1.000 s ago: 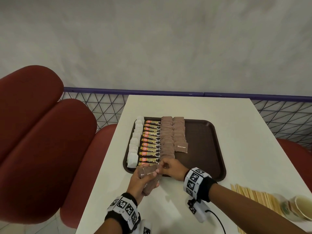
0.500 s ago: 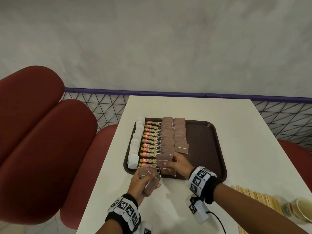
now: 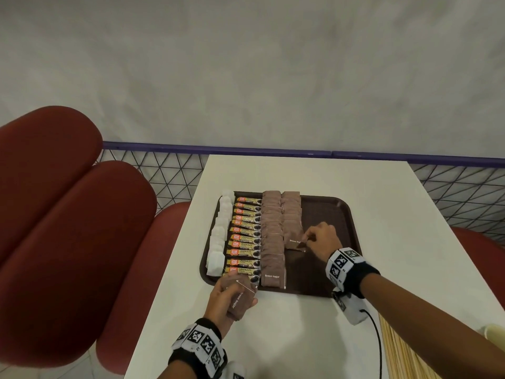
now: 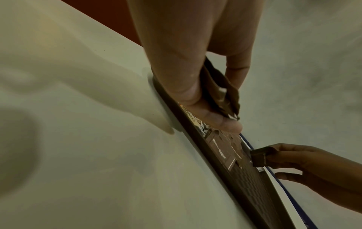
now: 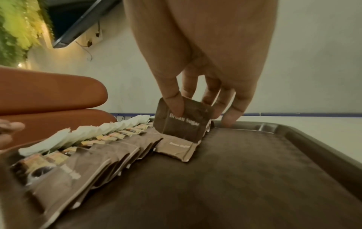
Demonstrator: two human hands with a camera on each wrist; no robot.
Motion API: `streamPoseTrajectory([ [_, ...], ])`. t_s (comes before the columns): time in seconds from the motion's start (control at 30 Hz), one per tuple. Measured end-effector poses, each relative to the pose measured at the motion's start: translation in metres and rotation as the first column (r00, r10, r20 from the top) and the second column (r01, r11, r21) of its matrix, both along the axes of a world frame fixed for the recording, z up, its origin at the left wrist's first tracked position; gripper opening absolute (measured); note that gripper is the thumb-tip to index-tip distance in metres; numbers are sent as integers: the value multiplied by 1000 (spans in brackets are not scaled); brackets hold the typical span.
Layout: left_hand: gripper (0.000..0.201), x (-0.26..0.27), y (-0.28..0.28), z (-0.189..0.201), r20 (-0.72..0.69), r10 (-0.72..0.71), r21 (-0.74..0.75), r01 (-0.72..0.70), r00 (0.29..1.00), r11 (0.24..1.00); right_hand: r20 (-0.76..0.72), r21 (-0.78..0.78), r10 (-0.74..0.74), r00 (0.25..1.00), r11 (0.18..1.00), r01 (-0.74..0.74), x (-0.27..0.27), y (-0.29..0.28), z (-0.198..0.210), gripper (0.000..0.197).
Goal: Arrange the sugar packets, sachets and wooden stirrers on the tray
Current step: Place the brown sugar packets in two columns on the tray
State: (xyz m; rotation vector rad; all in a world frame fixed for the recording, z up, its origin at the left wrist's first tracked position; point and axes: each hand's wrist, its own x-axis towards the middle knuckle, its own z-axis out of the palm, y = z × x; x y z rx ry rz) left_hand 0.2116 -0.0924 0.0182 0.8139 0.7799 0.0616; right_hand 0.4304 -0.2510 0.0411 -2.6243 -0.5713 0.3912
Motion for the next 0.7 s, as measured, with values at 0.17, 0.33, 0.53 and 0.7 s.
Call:
streamPoseTrajectory([
  [0.17,49,1,1,-1,-2,6,-29,-7,1000,1000,-101,-126,82,992,988,-94,1,12,-7,25],
  [0.33,51,-1,6,-6,1,4,-45,-4,1000,999,-80,-262,98,992,958,-115,-1,23,-11,29],
  [0.53,57,-2,9,-4,-3,3,-22,-3,1000,1000,71,-363,221,973,914,-181,-1,34,-14,28],
  [0.7,43,-3,10,-4,-41,-14,30,15,999,999,155,-435,286,946,879,-195,-1,36,-25,35],
])
